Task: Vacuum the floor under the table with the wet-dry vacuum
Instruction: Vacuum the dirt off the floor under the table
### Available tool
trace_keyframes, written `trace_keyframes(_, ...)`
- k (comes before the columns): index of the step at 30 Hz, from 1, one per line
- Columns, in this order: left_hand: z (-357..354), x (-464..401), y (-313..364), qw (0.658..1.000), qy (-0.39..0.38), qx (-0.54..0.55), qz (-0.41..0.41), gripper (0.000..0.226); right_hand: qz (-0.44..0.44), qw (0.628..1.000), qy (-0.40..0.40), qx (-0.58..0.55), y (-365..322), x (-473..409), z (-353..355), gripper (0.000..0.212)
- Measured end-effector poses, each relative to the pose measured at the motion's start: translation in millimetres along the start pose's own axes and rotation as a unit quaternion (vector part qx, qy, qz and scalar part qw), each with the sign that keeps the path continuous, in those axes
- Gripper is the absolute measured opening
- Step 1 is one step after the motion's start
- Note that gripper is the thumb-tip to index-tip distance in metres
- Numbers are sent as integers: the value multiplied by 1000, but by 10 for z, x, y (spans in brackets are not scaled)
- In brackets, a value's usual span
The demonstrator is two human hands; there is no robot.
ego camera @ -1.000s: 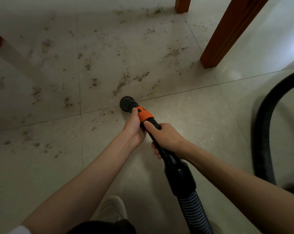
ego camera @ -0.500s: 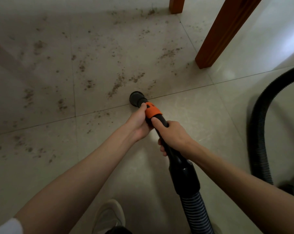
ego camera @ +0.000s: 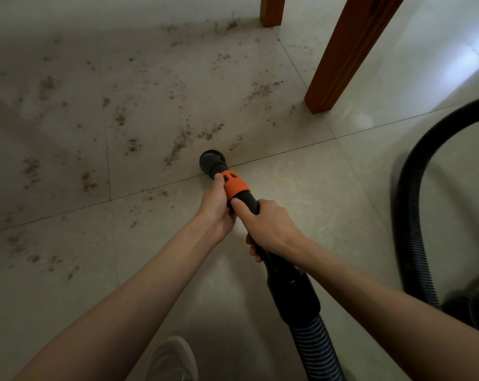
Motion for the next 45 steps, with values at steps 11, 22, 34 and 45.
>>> trace_keyframes(11, -148, -116, -18, 1000, -11, -26, 7, 52, -23, 999, 5, -24, 72, -92, 153, 38)
trace_keyframes(22, -415, -242, 147, 998, -34, -61, 0, 48, -14, 997, 31, -69, -16, -254, 304, 37)
trace_keyframes(34, -725, -487, 363, 993, -35, -109, -13, 51, -19, 991, 55, -124, -151, -530, 463, 38)
trace_keyframes(45, -532, -437, 179, 996, -17, -82, -17, 51, -47, 988, 2, -149, -53, -382, 405, 38)
Point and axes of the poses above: each hand's wrist, its own x-axis away from the middle knuckle, its own z-axis out of the back of the hand, y = z × x, the point moved 3 cm from there along -x, towards the middle knuckle, and after that the axes turned 8 degrees about -x, right-handed, at the moved point
